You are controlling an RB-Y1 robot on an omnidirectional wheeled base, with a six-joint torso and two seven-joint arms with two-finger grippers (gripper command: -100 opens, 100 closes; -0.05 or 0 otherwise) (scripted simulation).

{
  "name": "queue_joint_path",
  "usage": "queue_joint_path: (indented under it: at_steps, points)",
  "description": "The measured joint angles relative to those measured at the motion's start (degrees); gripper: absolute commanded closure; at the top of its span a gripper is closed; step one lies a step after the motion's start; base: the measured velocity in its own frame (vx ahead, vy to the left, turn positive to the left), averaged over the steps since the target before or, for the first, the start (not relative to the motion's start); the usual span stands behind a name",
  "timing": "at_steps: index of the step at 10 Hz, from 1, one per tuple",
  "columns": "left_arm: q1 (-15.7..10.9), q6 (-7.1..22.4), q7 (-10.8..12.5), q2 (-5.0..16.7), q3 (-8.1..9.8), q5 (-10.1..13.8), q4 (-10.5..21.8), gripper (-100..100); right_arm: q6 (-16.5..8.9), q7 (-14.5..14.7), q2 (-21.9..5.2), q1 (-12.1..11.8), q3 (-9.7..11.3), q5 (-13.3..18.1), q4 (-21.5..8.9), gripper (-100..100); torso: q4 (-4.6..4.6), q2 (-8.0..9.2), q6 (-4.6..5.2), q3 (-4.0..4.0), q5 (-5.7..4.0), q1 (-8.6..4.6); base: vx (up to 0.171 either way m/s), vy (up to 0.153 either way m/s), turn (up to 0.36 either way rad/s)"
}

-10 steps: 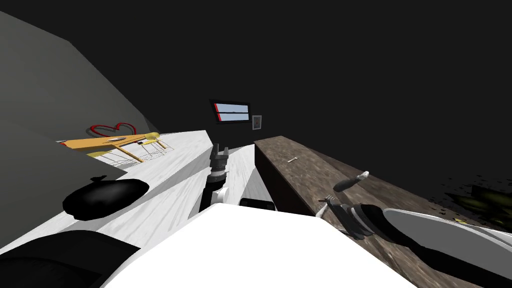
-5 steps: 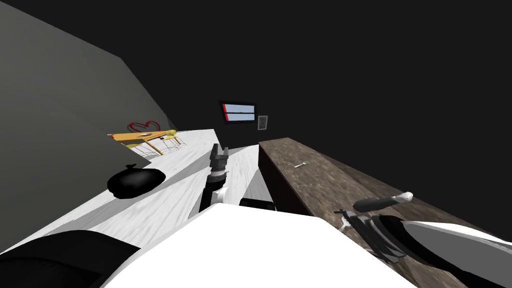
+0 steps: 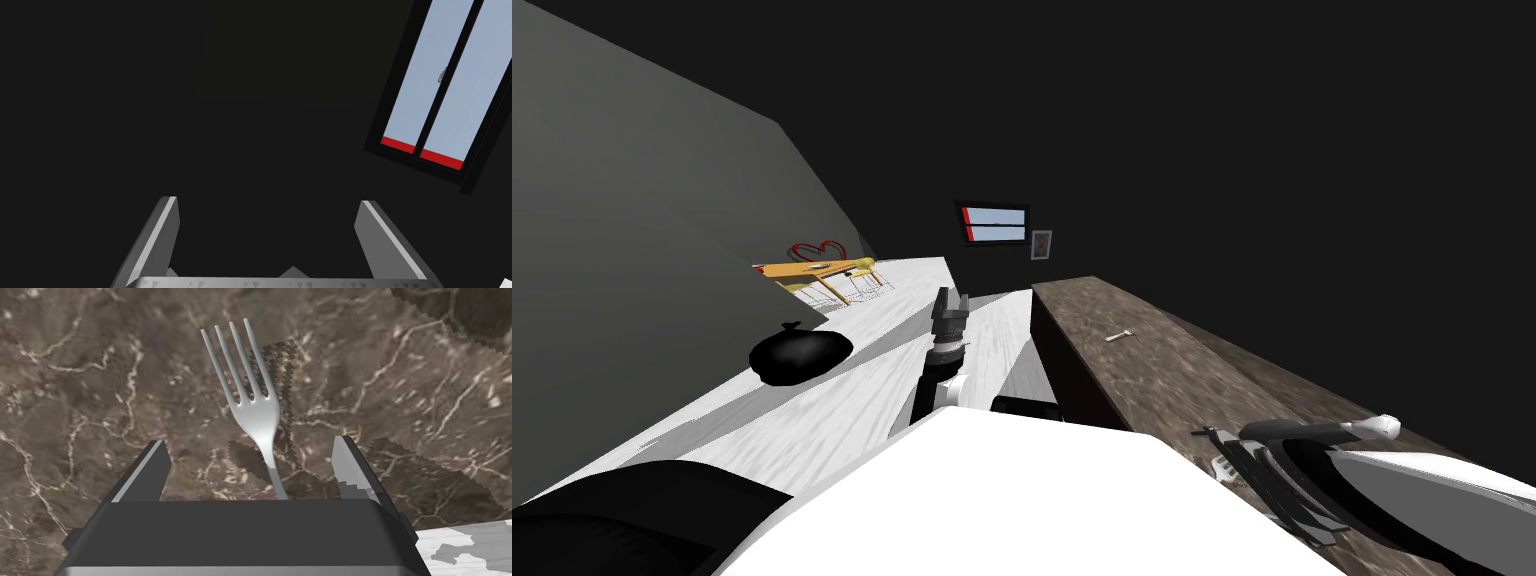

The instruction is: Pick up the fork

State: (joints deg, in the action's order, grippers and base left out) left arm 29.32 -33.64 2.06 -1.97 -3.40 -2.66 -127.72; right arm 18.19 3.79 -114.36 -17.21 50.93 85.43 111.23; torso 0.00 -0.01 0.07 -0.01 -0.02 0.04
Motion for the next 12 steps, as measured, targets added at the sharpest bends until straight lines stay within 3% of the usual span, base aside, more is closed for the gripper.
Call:
queue_joint_path:
  at_steps: [5,6,10,11,12]
  points:
    - [0.0,0.0,0.0,0.0,0.00,0.0,0.0,0,-0.3,1.0,4.9,-1.3,0.1,0.9,-4.7,-100,0.02,0.09,0.00,0.06,0.02,0.08,-0.008,0.014,0.049]
    - [0.0,0.0,0.0,0.0,0.00,0.0,0.0,0,-0.2,1.1,5.0,-1.3,0.1,0.8,-4.8,100,0.02,0.08,0.01,0.05,0.02,0.06,0.000,0.000,0.000]
    - [0.0,0.0,0.0,0.0,0.00,0.0,0.0,0,-0.2,1.1,4.9,-1.3,0.1,0.8,-4.8,100,-0.05,-0.08,-0.04,-0.07,-0.19,-0.15,-0.001,-0.001,-0.005]
    - [0.0,0.0,0.0,0.0,0.00,0.0,0.0,0,-0.2,1.1,4.9,-1.3,0.1,0.8,-4.8,0,-0.06,-0.09,-0.04,-0.07,-0.19,-0.17,0.000,0.000,0.000]
    - [0.0,0.0,0.0,0.0,0.00,0.0,0.0,0,-0.2,1.1,4.9,-1.3,0.1,0.8,-4.8,100,-0.06,-0.09,-0.04,-0.07,-0.20,-0.17,0.010,-0.015,-0.107]
